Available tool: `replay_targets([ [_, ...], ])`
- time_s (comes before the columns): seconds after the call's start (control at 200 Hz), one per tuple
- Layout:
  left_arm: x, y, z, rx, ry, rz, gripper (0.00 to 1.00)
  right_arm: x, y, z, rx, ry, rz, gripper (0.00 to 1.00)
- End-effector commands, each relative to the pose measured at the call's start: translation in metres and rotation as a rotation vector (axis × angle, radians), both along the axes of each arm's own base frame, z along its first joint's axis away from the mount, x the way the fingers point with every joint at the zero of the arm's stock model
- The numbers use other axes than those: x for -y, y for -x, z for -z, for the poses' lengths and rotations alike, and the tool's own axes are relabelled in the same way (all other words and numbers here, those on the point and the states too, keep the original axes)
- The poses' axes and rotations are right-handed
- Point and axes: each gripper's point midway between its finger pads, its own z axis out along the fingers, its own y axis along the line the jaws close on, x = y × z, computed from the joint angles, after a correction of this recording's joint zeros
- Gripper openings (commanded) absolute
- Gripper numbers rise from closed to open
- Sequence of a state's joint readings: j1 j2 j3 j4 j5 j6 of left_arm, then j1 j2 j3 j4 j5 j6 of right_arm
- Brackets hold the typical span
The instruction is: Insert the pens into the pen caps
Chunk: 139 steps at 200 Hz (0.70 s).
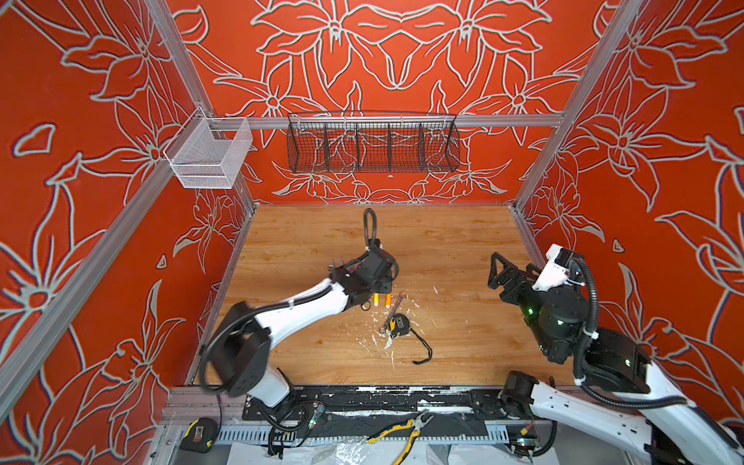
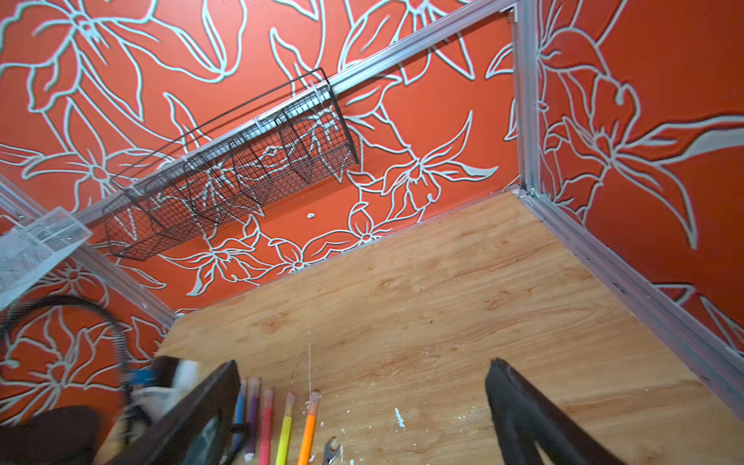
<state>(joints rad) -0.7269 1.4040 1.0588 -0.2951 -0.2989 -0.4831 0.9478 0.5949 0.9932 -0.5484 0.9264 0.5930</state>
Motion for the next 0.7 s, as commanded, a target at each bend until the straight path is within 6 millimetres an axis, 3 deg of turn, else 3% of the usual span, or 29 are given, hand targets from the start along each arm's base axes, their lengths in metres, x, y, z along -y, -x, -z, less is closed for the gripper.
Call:
replay_targets([
  [0.0, -0.050, 0.005, -0.047, 0.189, -0.045, -0.089, 0.74, 0.011, -0.008, -0.005, 0.079, 0.177, 0.120, 0.98],
  [0.07, -0.079, 0.012, -0.060, 0.281, -0.122, -0.128, 0.83, 0.002, -0.017, 0.002, 0.093, 0.262, 0.122, 0.98],
  [0.135, -0.103, 0.018, -0.061, 0.354, -0.215, -0.174, 0.88, -0.013, -0.027, 0.014, 0.085, 0.327, 0.074, 0.98],
  [0.19, -0.131, 0.020, -0.059, 0.403, -0.282, -0.280, 1.00, -0.028, -0.038, 0.027, 0.081, 0.384, 0.014, 0.98],
  [0.205, -0.141, 0.023, -0.065, 0.429, -0.273, -0.315, 0.98, -0.031, -0.042, 0.031, 0.083, 0.397, 0.003, 0.98],
  [0.265, -0.168, 0.019, -0.056, 0.434, -0.271, -0.385, 0.98, -0.036, -0.061, 0.053, 0.065, 0.453, -0.007, 0.98],
  [0.39, -0.224, 0.010, -0.017, 0.396, -0.312, -0.525, 0.99, -0.009, -0.109, 0.123, -0.131, 0.523, 0.069, 0.98],
  [0.46, -0.241, 0.010, -0.001, 0.404, -0.395, -0.565, 0.98, 0.014, -0.125, 0.156, -0.219, 0.566, 0.148, 0.98],
  [0.535, -0.255, 0.006, 0.027, 0.369, -0.473, -0.573, 0.98, 0.030, -0.135, 0.174, -0.279, 0.587, 0.182, 0.98],
  [0.641, -0.271, -0.004, 0.062, 0.286, -0.440, -0.639, 0.98, 0.045, -0.143, 0.198, -0.301, 0.611, 0.214, 0.98],
  [0.691, -0.274, -0.015, 0.069, 0.286, -0.444, -0.641, 0.99, 0.052, -0.144, 0.214, -0.318, 0.628, 0.230, 0.98],
])
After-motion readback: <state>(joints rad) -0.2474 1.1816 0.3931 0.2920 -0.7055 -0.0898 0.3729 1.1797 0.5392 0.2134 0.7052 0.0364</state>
